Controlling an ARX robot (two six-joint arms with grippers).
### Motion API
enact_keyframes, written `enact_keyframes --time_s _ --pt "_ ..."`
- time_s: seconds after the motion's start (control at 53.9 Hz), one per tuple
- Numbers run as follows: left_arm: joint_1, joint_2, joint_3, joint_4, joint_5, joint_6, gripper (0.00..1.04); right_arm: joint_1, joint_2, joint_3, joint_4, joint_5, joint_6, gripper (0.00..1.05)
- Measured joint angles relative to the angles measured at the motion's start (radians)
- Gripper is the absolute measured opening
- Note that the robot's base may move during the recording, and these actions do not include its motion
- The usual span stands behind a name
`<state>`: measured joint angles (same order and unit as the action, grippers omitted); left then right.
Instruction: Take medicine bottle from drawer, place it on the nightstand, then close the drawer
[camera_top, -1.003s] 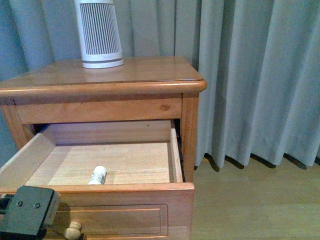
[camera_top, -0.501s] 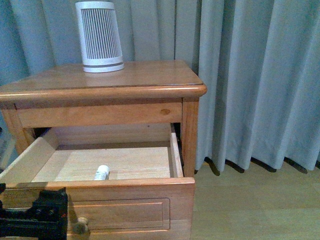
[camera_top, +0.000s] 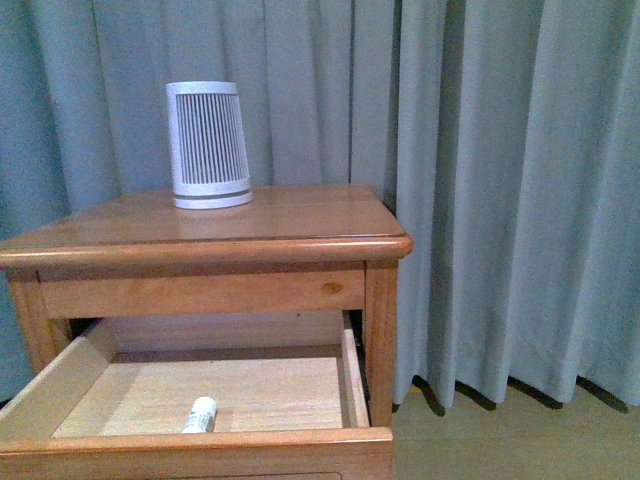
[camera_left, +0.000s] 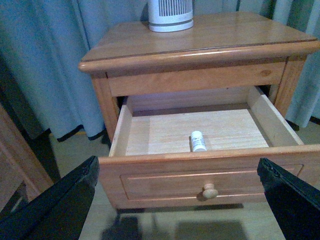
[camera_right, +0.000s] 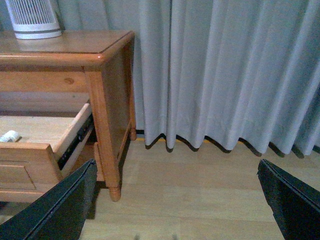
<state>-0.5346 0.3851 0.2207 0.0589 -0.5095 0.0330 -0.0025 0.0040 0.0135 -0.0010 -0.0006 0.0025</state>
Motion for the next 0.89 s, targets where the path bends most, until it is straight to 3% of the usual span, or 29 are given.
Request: enact_keyframes --time_s 0.316,0.557,0.669,0.78,0.891 --pt "-0.006 -0.159 -0.137 -0.062 -0.035 -0.053 0.98 0.0 0.0 0.0 0.0 0.0 0.0 0.98" --pt "0.2 -0.201 -0.162 -0.135 0.061 -0.124 0.98 0.0 0.0 0.0 0.0 0.0 0.0 0.98" --pt "0.222 -0.198 -0.163 -0.134 0.071 -0.134 0.98 0.0 0.0 0.0 0.0 0.0 0.0 0.98" --pt "0.292 -0.32 -0.211 -0.046 0.266 -0.08 0.8 0.0 0.0 0.0 0.0 0.0 0.0 0.98" --pt "0.35 -0.359 -0.211 -0.041 0.332 -0.057 0.61 0.0 0.0 0.0 0.0 0.0 0.0 0.98"
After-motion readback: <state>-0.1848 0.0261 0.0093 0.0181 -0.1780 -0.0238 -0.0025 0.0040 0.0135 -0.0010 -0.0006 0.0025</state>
